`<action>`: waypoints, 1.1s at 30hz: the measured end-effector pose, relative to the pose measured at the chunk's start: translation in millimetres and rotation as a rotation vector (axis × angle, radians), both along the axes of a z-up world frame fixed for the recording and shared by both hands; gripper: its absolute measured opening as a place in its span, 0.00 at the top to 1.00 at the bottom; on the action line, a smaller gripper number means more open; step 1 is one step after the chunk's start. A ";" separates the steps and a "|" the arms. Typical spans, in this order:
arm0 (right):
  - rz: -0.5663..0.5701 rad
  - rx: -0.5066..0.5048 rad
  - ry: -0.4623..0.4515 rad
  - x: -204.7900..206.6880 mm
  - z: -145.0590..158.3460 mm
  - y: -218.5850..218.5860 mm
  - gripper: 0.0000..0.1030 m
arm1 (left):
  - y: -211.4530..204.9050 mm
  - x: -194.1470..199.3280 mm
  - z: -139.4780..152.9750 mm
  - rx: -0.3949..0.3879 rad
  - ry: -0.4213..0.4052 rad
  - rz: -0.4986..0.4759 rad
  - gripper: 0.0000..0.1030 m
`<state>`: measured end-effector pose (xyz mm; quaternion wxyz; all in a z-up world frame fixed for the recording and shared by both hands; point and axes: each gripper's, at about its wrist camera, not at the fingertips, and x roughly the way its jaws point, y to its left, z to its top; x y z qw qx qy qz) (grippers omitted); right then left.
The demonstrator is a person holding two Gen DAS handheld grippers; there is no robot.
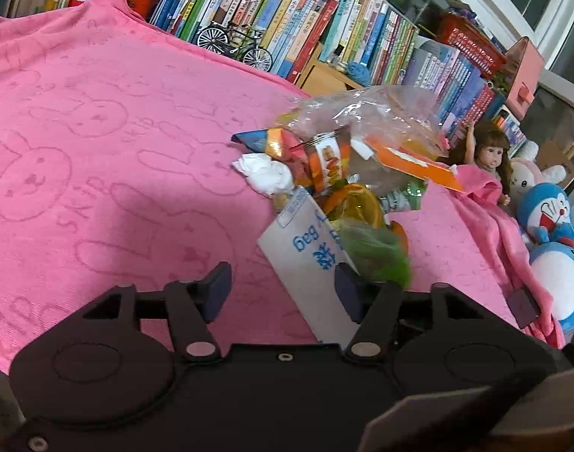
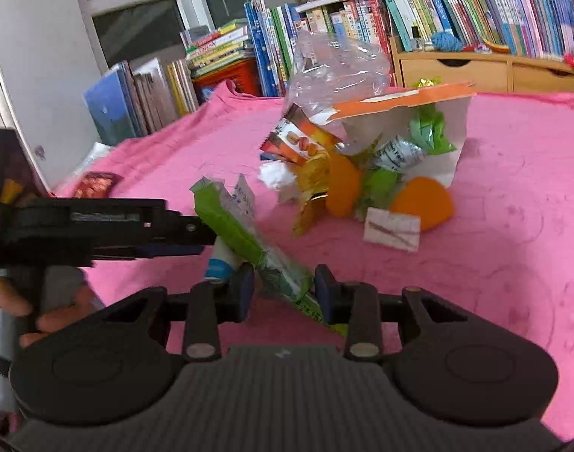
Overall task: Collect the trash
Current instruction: 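Grasp the white paper packet with the left gripper while the right gripper holds the green wrapper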
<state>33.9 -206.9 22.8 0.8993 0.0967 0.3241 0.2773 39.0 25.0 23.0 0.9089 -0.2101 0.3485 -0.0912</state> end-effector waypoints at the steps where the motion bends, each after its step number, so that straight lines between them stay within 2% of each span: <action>1: -0.004 0.048 0.023 0.5 -0.2 -7.2 0.61 | 0.5 -0.4 -0.4 -0.003 0.000 -0.003 0.32; 2: -0.012 0.075 0.036 0.7 -1.4 -11.9 0.61 | 0.9 -0.9 -0.6 -0.013 -0.001 -0.008 0.29; 4: -0.034 0.050 0.035 1.1 -1.6 -12.8 0.61 | 1.4 -1.8 -1.9 -0.050 0.000 -0.021 0.21; 6: -0.030 0.035 0.035 0.6 -1.3 -8.5 0.61 | 0.8 -2.6 -2.6 -0.081 0.008 -0.024 0.20; 8: 0.011 0.067 0.048 0.2 -3.4 -4.5 0.61 | 0.6 -3.2 -2.7 -0.101 0.015 -0.036 0.20; 11: 0.035 0.086 0.045 -5.1 -4.8 -1.2 0.61 | 4.5 -4.5 -2.0 -0.104 0.023 -0.028 0.21; 14: 0.053 0.150 0.077 -5.6 -8.6 -4.2 0.62 | 10.5 -5.4 -2.2 -0.111 0.016 -0.032 0.29; 16: 0.031 0.164 0.083 -5.8 -10.2 -6.0 0.64 | 12.2 -5.4 -3.3 -0.117 0.017 -0.034 0.42; 17: 0.012 0.165 0.085 -5.7 -10.6 -7.9 0.65 | 12.3 -4.9 -4.5 -0.119 0.022 -0.039 0.45; 21: -0.055 0.176 0.062 -9.4 -8.7 -16.4 0.65 | 8.5 -2.0 -10.0 -0.125 0.039 -0.052 0.48; 23: -0.091 0.147 0.052 -11.5 -7.6 -16.3 0.72 | 3.8 0.2 -12.5 -0.113 0.039 -0.051 0.59; 25: -0.126 0.116 0.055 -12.9 -8.2 -16.1 0.77 | -1.2 3.1 -15.5 -0.106 0.059 -0.052 0.88; 27: -0.143 0.106 0.059 -15.3 -10.7 -18.1 0.81 | -4.2 1.2 -15.5 -0.106 0.055 -0.058 0.89; 30: -0.144 0.094 0.043 -20.8 -12.0 -18.8 0.82 | -9.9 -7.4 -6.4 -0.040 0.006 -0.071 0.91; 33: -0.132 0.088 -0.008 -26.8 -9.2 -17.9 0.74 | -12.7 -18.0 6.2 0.022 -0.042 -0.074 0.92</action>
